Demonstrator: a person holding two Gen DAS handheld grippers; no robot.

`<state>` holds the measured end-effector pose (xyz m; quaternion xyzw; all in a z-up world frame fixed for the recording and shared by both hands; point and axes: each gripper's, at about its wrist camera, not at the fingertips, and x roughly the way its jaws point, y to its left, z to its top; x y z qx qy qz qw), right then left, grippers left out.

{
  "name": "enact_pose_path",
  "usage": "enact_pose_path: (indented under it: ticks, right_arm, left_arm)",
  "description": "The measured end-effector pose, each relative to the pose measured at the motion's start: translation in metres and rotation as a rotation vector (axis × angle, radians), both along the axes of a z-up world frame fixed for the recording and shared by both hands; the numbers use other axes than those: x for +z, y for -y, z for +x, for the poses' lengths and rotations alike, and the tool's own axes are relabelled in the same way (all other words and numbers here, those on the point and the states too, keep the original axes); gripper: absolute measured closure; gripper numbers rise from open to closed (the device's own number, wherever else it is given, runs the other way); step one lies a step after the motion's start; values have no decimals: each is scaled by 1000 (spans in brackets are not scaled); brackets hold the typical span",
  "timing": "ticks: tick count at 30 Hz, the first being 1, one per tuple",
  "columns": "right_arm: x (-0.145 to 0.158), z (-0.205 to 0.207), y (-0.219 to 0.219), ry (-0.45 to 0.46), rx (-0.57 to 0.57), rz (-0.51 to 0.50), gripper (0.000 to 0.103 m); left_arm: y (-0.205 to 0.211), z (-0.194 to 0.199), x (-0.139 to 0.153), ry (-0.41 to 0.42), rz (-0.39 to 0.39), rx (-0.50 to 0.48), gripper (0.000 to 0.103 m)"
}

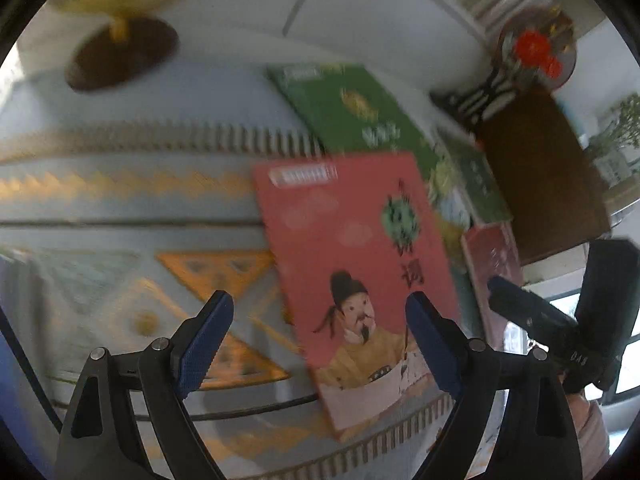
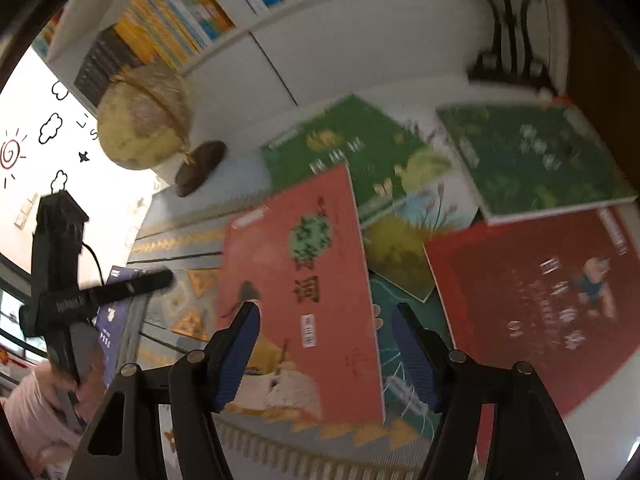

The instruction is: Organize books

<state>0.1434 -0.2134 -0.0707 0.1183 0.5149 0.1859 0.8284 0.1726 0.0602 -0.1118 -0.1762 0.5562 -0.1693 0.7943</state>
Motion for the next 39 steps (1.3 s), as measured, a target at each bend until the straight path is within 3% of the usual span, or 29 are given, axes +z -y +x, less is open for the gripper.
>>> enact_pose_path:
  ticks: [3,6,12,14,16,19,22,25,29,32,35,38,39]
  right_arm:
    - [-26,11,-1,-33,11,20,36]
    - [-38,16,-3,-37,26,11,36]
    - [-47,25,-5,-27,35,108,34]
    - [-47,25,-11,-14,32,98,33]
    - [-47,25,-12,-7,25,103,33]
    - [-49,25,3,-56,-7,240,34]
    - [-40,17,16,-61,9,427,38]
    - [-37,13,18,-77,28,524,47]
    - [-59,5,7,-172,41,459,67]
    - [-71,0,9,-207,-17,382,89]
    - [-76,-2,12,-234,-60,380,91]
    - [-69,-3,5,-209,-45,297,91]
    - [-68,-3,3,-209,-47,292,91]
  left_arm:
    - [14,-1,-16,-23,5,5,16]
    - [20,-3,-18,12,7,19,13]
    - [37,-1,-20,33,-19,-18,2]
    - [39,0,-18,30,-6,-5,2]
    - [32,1,-18,18,-58,27,2]
    - [15,2,-20,-6,-151,81,2]
    - [15,2,-22,-6,-141,62,2]
    - [23,2,-21,5,-97,39,2]
    - [25,1,-21,15,-82,27,2]
    - [20,4,-20,-20,-126,34,2]
    - [5,2,-7,-12,-267,79,2]
    - [-6,-4,10,21,-444,92,2]
    - [-6,-6,14,24,-451,81,3]
